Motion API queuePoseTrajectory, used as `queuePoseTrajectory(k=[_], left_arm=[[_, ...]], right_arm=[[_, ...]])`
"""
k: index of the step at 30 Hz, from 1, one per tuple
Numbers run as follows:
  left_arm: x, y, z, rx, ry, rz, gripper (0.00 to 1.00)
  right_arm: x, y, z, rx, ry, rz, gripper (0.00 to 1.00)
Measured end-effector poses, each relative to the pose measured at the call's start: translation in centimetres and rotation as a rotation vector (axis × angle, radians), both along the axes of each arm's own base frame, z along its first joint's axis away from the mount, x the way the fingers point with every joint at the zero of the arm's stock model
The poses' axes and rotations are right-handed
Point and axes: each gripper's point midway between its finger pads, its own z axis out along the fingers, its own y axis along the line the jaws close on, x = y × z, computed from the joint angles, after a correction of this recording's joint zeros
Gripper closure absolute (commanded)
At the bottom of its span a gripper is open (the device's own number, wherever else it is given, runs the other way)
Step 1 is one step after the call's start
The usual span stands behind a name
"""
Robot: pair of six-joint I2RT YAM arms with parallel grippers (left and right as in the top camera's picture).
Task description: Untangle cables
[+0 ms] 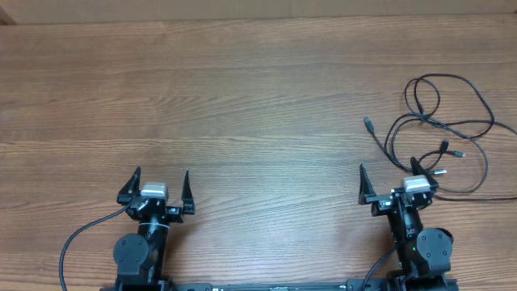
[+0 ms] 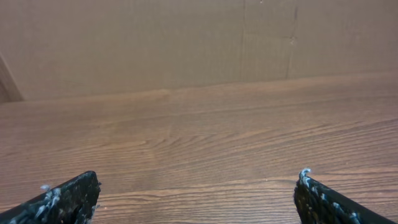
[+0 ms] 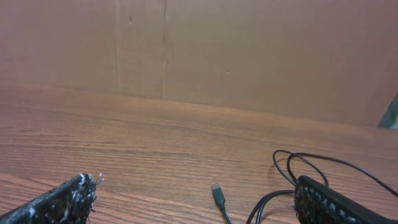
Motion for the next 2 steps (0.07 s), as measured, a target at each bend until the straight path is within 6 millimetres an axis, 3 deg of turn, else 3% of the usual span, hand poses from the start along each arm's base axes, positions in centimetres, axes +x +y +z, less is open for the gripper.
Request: queuePoseTrajectory(k=[2], left_arm=[[0.00,0.00,-0.02,0.000,0.000,0.000,0.00]], right_arm=[[0.00,-0.01,0.00,0.000,0.000,0.000,0.00]])
